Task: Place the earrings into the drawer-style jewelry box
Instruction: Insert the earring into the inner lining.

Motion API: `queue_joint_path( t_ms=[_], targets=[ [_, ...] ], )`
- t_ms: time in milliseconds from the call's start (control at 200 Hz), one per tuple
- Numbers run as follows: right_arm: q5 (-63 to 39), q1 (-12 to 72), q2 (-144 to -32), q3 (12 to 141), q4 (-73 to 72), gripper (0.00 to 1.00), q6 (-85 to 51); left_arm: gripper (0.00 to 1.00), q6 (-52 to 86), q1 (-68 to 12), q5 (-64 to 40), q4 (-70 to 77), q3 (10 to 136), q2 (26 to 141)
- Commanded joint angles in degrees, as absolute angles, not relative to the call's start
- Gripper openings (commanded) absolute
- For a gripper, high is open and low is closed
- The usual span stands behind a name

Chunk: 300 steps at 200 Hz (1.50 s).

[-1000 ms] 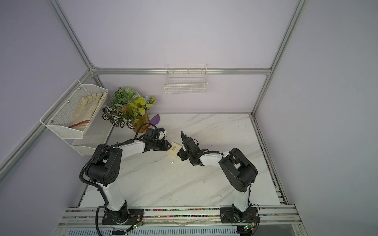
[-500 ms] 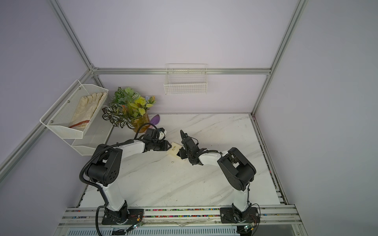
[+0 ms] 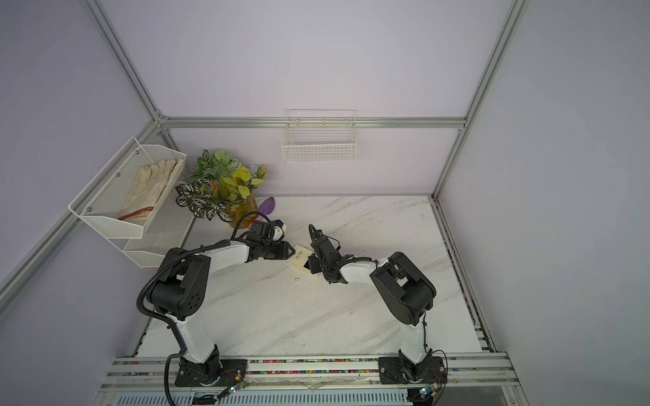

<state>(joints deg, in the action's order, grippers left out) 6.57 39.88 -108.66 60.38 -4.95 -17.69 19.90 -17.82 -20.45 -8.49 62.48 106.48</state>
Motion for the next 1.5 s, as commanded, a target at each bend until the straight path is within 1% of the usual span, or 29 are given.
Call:
queue_joint_path(
  t_ms=[0,335,765,1085,1255,1365,1495],
  targets=[
    [7.45,39.64,-109.69,61.70,-5.01,0.00,-17.47,0.35,18.74,-18.14,-19.58,-9.77,64.72,108.98],
    [9.40,39.64,-110.46,62.45,-3.28,0.00,-17.08,0.34,18.64,-18.19,-19.55,-10.19,65.25,109.34],
    [5.79,39.62,-109.34,60.63,-0.56,0.00,-13.42,0.33,18.46,-18.28,-19.61,-10.42,65.40,109.34],
    [6.46,39.64,-110.39,61.26,2.91,0.00,-13.27,0.33,18.70,-18.28,-19.43,-10.43,65.21,109.34],
    [6.42,39.64,-110.48,61.46,3.94,0.04,-13.62,0.33,18.71,-18.32,-19.43,-10.39,65.41,109.36],
    [6.15,39.64,-110.48,61.71,4.02,0.08,-14.08,0.33,18.70,-18.37,-19.61,-10.45,65.67,109.60],
    [5.80,39.64,-110.31,62.19,4.04,0.17,-14.57,0.33,18.63,-18.36,-19.60,-10.47,65.92,109.69]
  ],
)
